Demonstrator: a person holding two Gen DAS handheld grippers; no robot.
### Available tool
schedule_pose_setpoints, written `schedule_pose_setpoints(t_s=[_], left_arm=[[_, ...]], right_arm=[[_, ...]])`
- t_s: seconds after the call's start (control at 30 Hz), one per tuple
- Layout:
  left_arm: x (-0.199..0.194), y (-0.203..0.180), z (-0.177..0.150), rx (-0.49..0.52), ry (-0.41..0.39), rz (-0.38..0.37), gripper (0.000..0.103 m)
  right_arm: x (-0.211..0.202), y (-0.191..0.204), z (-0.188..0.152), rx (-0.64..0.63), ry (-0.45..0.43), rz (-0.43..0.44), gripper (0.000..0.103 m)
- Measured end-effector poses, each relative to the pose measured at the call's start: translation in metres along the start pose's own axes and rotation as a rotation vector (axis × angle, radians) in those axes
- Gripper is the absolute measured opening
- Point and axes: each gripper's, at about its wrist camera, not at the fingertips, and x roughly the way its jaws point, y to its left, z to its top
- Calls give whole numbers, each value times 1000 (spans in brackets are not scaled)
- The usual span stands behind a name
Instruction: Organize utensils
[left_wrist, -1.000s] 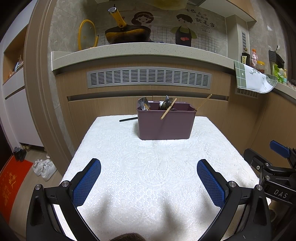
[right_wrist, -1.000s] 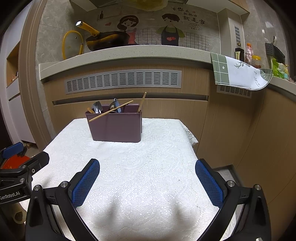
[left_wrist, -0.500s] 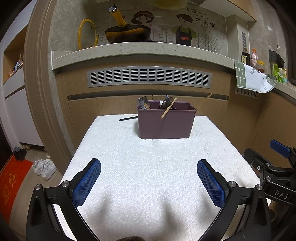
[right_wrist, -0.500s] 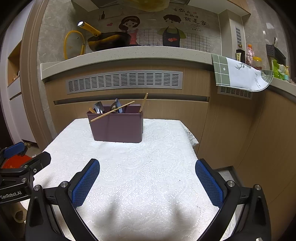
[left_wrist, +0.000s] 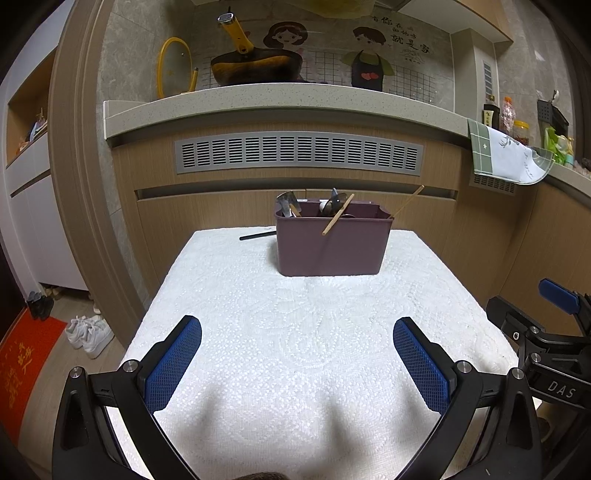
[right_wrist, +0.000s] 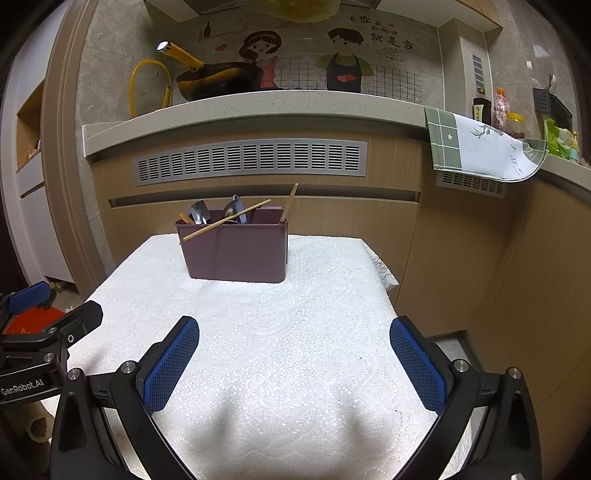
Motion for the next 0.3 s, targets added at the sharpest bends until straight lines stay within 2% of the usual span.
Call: schedule_pose_setpoints(t_s=[0.3], left_arm=[[-1, 0, -2, 4, 1, 7, 103]], right_arm=[[3, -1, -1, 0, 3, 8, 103]])
